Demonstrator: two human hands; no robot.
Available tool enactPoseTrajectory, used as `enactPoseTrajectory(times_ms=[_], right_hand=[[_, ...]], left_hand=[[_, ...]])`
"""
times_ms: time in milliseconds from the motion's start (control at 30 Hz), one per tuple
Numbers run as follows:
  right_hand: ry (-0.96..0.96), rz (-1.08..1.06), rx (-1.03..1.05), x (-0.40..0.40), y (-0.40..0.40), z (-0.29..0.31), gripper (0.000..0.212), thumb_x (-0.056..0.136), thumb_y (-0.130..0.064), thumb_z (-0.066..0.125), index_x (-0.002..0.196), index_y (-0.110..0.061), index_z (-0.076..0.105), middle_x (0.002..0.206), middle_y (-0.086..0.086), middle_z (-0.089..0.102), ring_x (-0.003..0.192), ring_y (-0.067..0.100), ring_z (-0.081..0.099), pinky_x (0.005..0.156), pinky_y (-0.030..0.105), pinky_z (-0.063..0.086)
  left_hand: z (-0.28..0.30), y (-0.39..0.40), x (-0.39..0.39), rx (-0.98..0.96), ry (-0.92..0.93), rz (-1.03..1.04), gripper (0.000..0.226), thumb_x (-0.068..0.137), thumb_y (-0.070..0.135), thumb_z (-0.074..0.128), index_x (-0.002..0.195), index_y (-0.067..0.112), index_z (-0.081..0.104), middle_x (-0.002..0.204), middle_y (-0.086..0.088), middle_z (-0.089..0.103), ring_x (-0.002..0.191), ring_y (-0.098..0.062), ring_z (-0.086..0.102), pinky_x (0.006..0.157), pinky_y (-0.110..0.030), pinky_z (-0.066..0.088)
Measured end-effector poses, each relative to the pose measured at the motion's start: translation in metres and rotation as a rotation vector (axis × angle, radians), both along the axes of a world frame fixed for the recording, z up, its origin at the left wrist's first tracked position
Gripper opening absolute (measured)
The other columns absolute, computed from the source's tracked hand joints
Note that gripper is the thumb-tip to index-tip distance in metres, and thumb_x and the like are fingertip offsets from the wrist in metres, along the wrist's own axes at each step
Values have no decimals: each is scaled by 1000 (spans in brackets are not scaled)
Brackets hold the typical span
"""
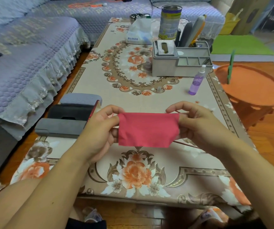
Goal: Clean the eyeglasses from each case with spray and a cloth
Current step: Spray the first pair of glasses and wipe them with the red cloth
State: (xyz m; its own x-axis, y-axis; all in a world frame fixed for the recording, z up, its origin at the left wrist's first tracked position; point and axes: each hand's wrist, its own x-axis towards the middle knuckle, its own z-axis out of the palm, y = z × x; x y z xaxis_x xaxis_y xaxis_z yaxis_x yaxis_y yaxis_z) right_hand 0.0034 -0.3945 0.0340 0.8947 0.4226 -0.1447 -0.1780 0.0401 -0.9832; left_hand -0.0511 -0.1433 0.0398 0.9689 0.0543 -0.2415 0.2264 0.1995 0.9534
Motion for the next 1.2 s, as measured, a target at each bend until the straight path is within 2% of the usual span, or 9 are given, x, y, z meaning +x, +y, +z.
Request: enactPoseTrajectory(times_ms=[167, 300, 400, 467, 567, 667, 867, 1067, 1200], right_hand=[[39, 12, -34, -3, 3, 0, 26, 99, 4, 52, 108, -13, 69, 70, 11, 56, 56, 21, 57, 63, 36, 56], [-141, 49, -132, -9, 1, 14, 29, 98, 1, 57, 98, -20, 77, 84, 15, 70, 75, 29, 66, 82, 52, 59], [-132, 77, 95, -19, 2, 37, 13, 85, -10, 66, 83, -13, 79, 77, 11, 73, 70, 26, 69, 72, 37, 60], [74, -5, 185, -19, 6, 33, 11, 85, -6, 62, 79, -7, 71, 61, 3, 62, 54, 16, 58, 62, 29, 53], [281, -126, 56, -15, 10, 6, 12, 93, -3, 56, 84, -8, 62, 70, 5, 56, 55, 15, 54, 76, 35, 55], [199, -157, -48, -13, 9, 5, 7, 94, -8, 63, 90, -4, 68, 78, 10, 63, 68, 17, 58, 85, 33, 53], [157, -121, -23, -9, 6, 14, 24, 85, -18, 71, 107, -9, 78, 114, 12, 75, 113, 25, 70, 107, 41, 49], [-26, -155, -69, -10, 7, 19, 26, 76, -30, 75, 99, -20, 82, 108, 6, 78, 104, 20, 70, 91, 30, 54], [15, -187, 10, -10, 8, 18, 11, 83, -14, 73, 90, -15, 82, 95, 13, 75, 83, 20, 67, 78, 25, 58]], left_hand=[[-2, 1, 1, 30, 24, 3, 21, 102, 2, 47, 94, 14, 62, 69, -8, 57, 46, -15, 49, 44, -25, 49], [-2, 5, -1, 72, -123, -68, 16, 93, 2, 61, 86, 14, 69, 79, -10, 66, 70, -20, 61, 64, -32, 54], [9, 15, -10, -250, -212, -203, 10, 78, 10, 75, 84, 6, 68, 89, -20, 66, 86, -32, 59, 75, -39, 53], [11, 13, -12, -446, -75, -226, 25, 81, 10, 69, 100, -3, 62, 95, -25, 66, 88, -37, 64, 76, -43, 57], [0, -3, -10, -360, 242, -116, 39, 96, 1, 42, 131, -14, 50, 112, -30, 70, 99, -41, 73, 86, -48, 61], [-1, -8, -8, -336, 221, -53, 30, 100, 0, 38, 125, -11, 51, 116, -32, 68, 107, -44, 70, 93, -50, 56], [-2, -2, -2, -228, 81, 33, 13, 94, -9, 48, 94, 2, 55, 112, -26, 71, 108, -38, 70, 91, -45, 59], [1, 1, -4, -94, -49, 48, 12, 85, -3, 62, 96, 1, 61, 103, -20, 74, 107, -33, 71, 95, -42, 58], [4, -1, -5, -97, -19, 54, 13, 87, 1, 59, 99, 3, 59, 103, -25, 74, 97, -35, 75, 86, -39, 62]])
